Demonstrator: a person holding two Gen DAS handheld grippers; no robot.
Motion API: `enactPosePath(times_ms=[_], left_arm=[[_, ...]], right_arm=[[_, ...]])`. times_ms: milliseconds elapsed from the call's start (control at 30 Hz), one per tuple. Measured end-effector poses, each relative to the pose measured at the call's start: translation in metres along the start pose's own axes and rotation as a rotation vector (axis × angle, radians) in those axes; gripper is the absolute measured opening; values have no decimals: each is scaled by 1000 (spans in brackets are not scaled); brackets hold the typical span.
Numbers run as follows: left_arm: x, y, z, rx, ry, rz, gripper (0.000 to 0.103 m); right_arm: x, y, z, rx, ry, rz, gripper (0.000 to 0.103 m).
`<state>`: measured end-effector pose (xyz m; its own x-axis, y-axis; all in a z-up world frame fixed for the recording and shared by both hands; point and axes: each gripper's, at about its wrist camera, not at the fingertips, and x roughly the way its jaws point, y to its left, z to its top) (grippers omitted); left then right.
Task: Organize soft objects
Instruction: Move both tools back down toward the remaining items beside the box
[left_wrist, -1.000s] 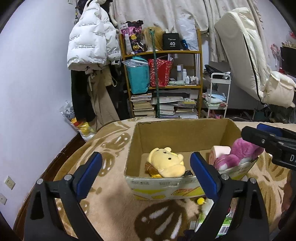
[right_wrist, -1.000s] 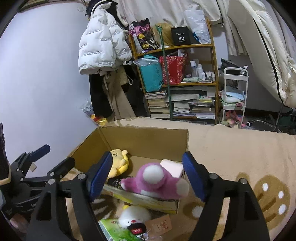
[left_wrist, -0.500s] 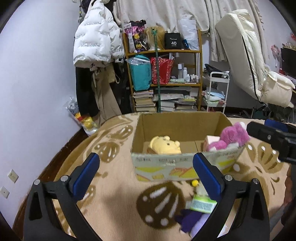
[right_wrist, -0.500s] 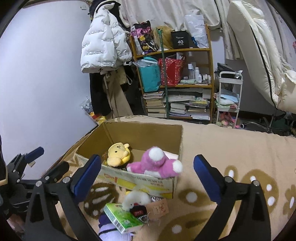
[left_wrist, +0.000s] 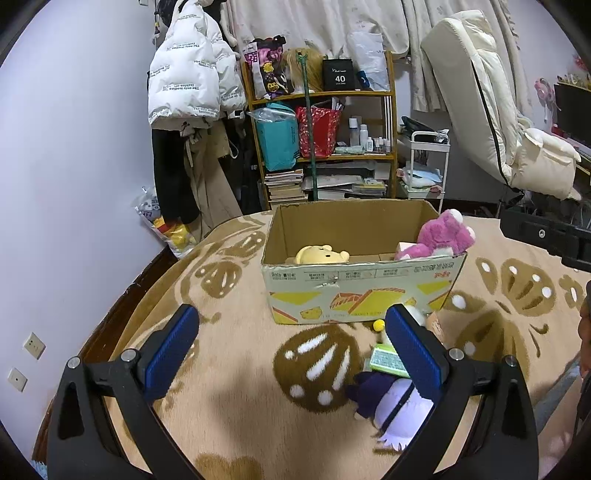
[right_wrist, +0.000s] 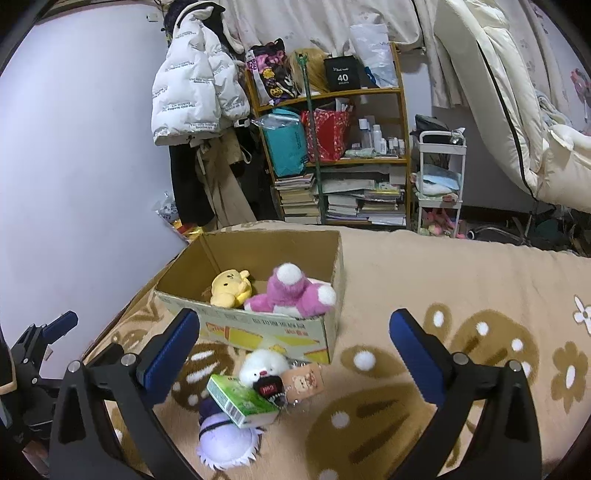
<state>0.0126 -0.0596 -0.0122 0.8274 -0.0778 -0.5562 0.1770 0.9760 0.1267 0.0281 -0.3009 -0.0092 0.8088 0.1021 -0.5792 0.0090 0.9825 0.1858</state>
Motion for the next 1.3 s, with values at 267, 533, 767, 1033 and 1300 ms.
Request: enactPosePath(times_ms=[267,533,767,1033,1300], left_arm=[[2,-8,-4,29,13,-9,100],[20,-13,-9,39,80,-38,100],[36,-18,-18,38,165,-96,100],[50,-28,-26,63,231,-147,100],[62,-30,-30,64,307,-173,100]], right_arm=[[0,-11,-3,43,35,-13,103],[18,-10,-10,49,124,-1,103],[37,-8,-20,58,215,23,103],[52,4,-30,19,293,33,103],[68,12,-39,-2,365,47,103]])
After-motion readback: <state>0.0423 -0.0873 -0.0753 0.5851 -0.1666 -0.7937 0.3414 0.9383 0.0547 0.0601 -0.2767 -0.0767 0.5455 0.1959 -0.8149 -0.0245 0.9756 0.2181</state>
